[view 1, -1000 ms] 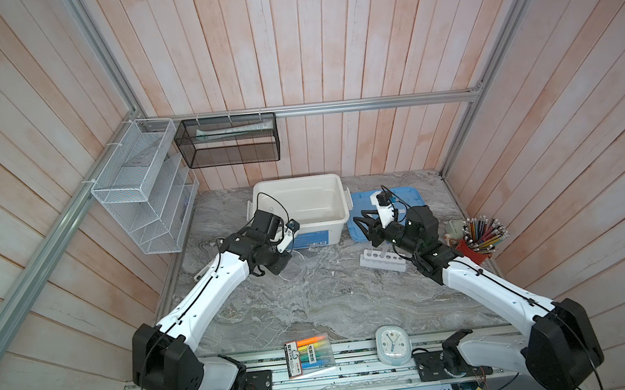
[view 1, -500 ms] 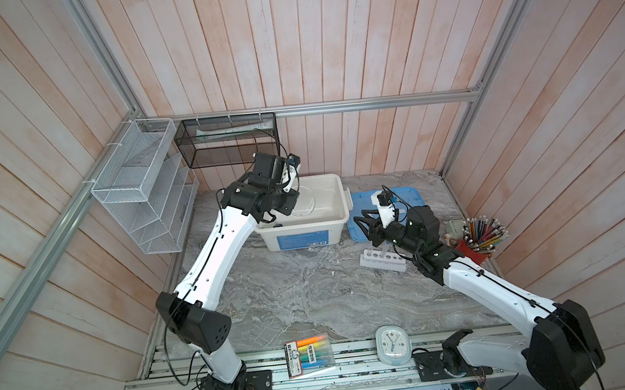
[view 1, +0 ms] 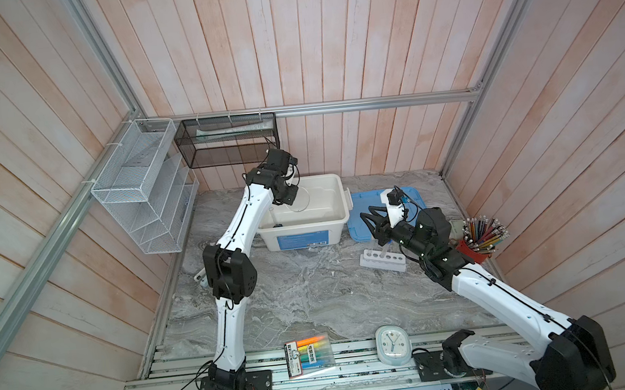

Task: Organize the chemistry lab equipment
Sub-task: 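Lift the glass dish with the left gripper and carry it toward the bin, then lower the glass dish into the bin with the left gripper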

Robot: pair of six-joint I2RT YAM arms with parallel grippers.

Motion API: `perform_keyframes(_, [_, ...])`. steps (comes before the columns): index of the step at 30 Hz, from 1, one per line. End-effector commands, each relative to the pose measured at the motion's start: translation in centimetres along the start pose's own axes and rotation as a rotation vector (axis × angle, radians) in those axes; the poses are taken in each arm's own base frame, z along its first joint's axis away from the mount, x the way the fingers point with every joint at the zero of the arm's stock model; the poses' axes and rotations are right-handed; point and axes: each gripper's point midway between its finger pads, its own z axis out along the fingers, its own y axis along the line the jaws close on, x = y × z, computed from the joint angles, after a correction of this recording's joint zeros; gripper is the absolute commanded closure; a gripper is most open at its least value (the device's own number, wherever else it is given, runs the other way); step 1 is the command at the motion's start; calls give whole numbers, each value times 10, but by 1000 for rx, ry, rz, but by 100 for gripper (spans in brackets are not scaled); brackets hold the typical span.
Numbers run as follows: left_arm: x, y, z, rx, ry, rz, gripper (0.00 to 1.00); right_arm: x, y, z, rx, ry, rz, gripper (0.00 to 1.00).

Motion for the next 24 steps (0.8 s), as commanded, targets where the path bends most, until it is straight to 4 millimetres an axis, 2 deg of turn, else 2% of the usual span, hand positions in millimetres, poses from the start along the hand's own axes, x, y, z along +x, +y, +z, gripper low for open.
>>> perform_keyframes(1, [-5, 1, 5, 15, -14, -2, 100, 3, -5, -4, 27, 6, -7, 62])
perform_keyframes(7, [6, 0, 33, 2, 33, 48, 100, 3, -6, -5, 36, 9, -6, 62])
perform_keyframes(13, [11, 2, 50, -23, 56, 86, 100, 6, -6, -2, 29, 17, 2, 62])
perform_keyframes(24, [29, -7, 84, -13, 114, 135, 100, 7, -7, -1, 34, 22, 4, 62])
